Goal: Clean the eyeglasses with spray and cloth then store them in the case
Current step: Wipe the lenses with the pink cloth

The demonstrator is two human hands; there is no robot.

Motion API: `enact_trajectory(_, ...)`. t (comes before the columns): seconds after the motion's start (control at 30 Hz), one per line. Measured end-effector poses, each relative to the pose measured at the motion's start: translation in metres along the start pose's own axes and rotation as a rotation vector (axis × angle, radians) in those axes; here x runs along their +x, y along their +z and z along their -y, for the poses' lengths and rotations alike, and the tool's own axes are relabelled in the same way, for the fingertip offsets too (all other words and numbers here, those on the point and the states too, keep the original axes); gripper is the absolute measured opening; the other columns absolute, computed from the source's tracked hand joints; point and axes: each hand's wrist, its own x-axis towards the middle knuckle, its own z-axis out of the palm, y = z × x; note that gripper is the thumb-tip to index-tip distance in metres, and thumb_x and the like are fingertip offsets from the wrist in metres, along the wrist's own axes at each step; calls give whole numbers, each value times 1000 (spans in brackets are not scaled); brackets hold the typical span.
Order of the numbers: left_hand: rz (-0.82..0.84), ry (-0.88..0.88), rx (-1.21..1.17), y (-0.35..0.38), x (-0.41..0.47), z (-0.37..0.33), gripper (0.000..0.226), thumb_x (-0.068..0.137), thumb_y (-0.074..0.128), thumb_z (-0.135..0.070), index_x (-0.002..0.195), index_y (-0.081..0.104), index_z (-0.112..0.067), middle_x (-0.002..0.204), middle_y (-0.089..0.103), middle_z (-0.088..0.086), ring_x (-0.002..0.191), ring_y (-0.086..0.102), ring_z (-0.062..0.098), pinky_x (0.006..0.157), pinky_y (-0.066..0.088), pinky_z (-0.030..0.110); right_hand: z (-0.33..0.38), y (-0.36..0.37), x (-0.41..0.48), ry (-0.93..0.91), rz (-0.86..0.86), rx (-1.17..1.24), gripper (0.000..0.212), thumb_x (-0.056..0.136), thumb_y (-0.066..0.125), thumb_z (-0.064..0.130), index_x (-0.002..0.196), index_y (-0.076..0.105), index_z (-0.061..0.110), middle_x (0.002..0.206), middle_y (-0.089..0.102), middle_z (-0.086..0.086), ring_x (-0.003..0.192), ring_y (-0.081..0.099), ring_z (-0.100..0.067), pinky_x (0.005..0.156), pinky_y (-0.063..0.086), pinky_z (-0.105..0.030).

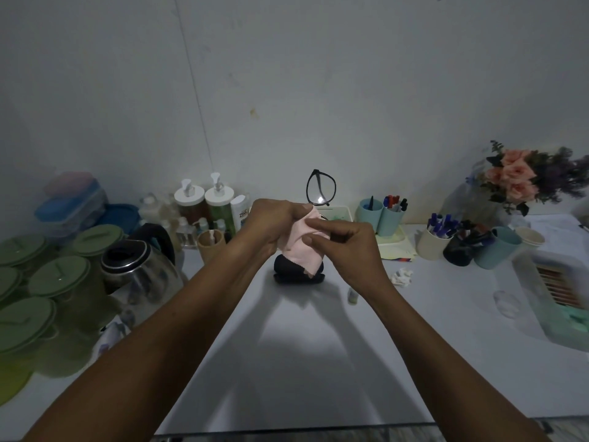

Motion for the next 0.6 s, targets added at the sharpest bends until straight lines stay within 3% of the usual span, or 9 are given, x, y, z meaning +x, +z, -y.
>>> enact_trajectory(0.17, -2, 18, 40, -1, -1, -1, 9, 76, 78, -8, 83, 76, -2, 89, 76, 16, 73, 69, 24, 68, 58, 34, 6, 5, 3, -35, -11, -10, 29, 79, 80, -1, 99, 80, 19, 93, 79, 8, 93, 75, -10, 84, 59, -27)
enact_trajectory(0.27, 34, 20, 43, -3, -3, -3, 10, 78, 76, -6, 87, 76, 0, 84, 74, 12, 67, 68, 18, 59, 54, 24, 9, 6, 3, -43, -11, -6, 30, 82, 76, -1, 93, 80, 27, 88, 79, 14, 92, 74, -6, 82, 57, -22)
enact_trajectory(0.37, 81, 9, 20, -6, -4, -5, 25, 81, 74, -4, 103, 73, 5, 95, 74, 14, 73, 67, 16, 61, 55, 20, 8, 4, 4, 13, -47, 60, 24, 84, 74, -2, 96, 80, 18, 87, 79, 12, 88, 73, -3, 76, 55, -18)
enact_trajectory(0.5, 86, -5, -4, -9, -1, -3, 29, 82, 69, -1, 110, 70, 7, 114, 72, 21, 91, 66, 21, 85, 56, 31, 5, 2, 7, 99, -126, 129, 19, 85, 75, 3, 104, 79, 6, 100, 79, -5, 98, 74, -16, 87, 60, -35)
enact_trajectory(0.6, 103, 12, 10, -9, 0, -3, 27, 82, 70, -1, 108, 72, 5, 116, 72, 19, 94, 66, 21, 88, 55, 30, 5, 0, 8, 145, -156, 173, 17, 85, 76, 6, 102, 80, 10, 103, 78, -6, 102, 73, -20, 92, 59, -44)
